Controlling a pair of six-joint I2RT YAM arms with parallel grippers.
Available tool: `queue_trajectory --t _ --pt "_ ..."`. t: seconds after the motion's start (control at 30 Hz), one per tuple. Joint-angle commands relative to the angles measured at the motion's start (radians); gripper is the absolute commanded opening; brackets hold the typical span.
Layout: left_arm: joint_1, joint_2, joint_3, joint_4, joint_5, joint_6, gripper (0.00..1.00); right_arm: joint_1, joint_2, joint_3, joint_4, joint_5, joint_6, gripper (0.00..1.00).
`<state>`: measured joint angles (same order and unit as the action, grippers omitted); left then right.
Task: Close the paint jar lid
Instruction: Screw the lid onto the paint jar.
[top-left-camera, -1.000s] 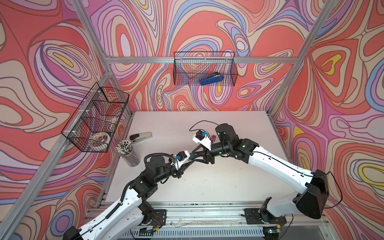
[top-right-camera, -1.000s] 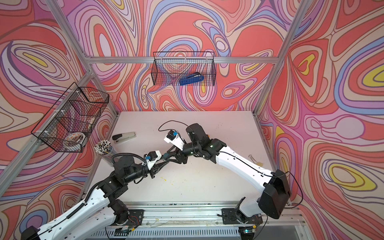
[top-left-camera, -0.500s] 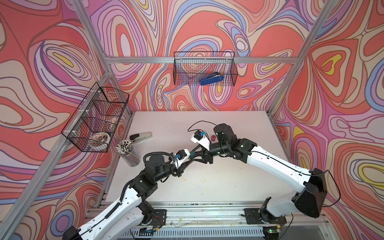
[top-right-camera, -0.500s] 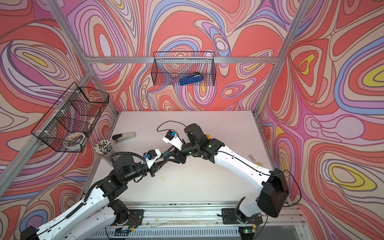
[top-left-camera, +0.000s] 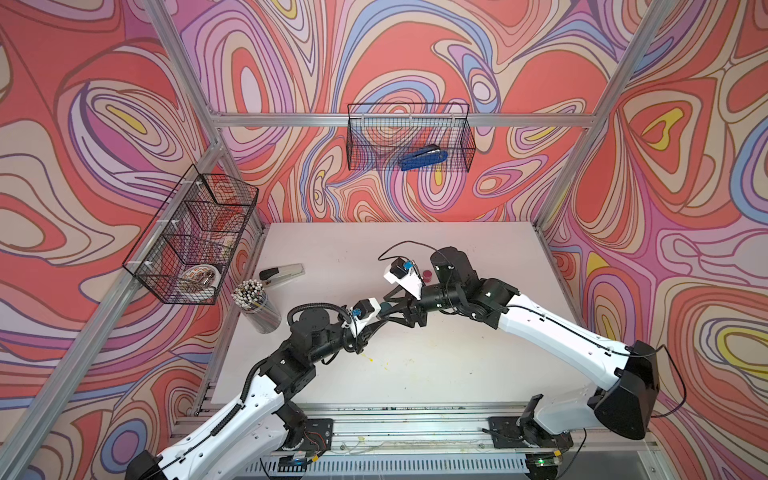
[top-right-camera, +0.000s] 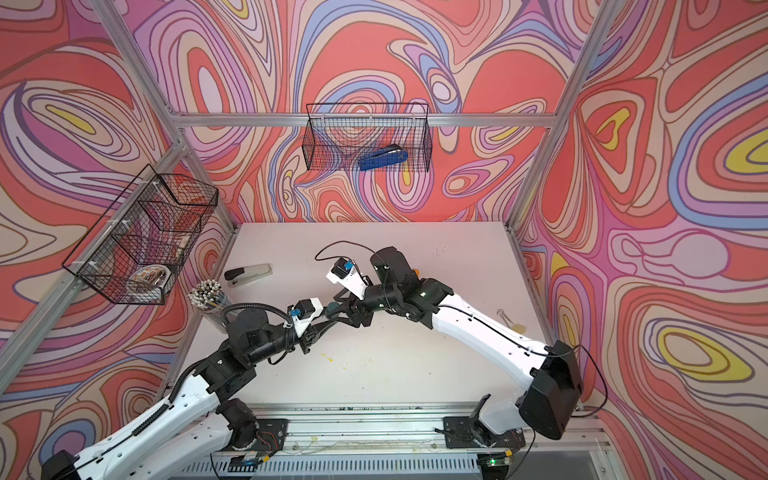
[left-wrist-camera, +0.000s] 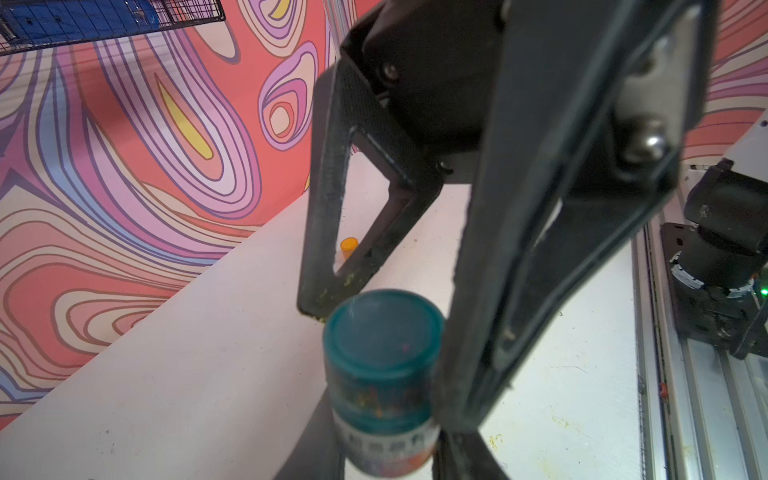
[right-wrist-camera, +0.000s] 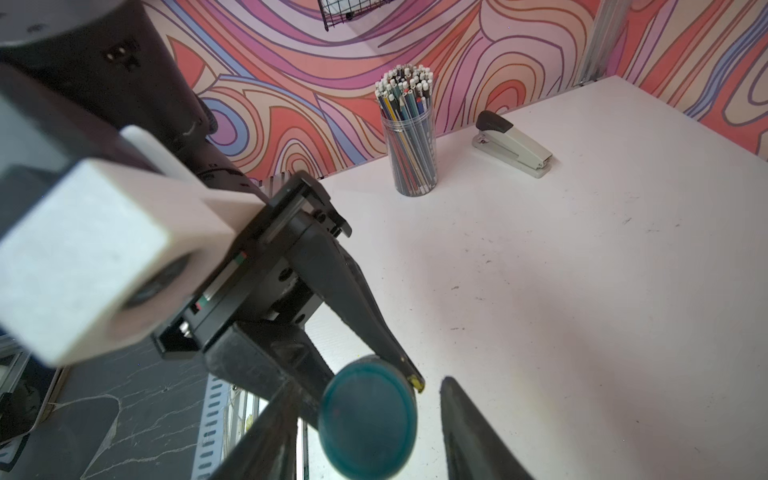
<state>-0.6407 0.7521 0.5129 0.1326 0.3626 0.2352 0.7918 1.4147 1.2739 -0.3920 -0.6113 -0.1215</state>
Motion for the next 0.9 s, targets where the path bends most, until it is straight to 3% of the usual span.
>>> queue_trajectory --t 0.0,0.1,0.43,0.67,0.87 --pt "-0.001 0.002 0.036 0.039 0.006 0.006 0.27 0.003 -0.027 -0.015 0.029 0.024 0.008 0.52" --pt "-0.001 0.001 0.038 0.039 0.004 0.008 0.28 0.004 -0.016 -0.010 0.016 0.015 0.005 0.48" --pt "-0.001 -0.003 0.044 0.029 0.001 0.014 0.28 0.004 0.008 -0.007 -0.001 0.013 0.004 0.51" --pt "-0.001 0.006 0.042 0.033 0.003 0.013 0.28 0.004 0.008 -0.004 0.000 0.010 0.006 0.34" --pt "-0.001 0.000 0.047 0.037 -0.019 0.019 0.28 0.004 0.016 -0.003 0.001 0.013 0.025 0.31"
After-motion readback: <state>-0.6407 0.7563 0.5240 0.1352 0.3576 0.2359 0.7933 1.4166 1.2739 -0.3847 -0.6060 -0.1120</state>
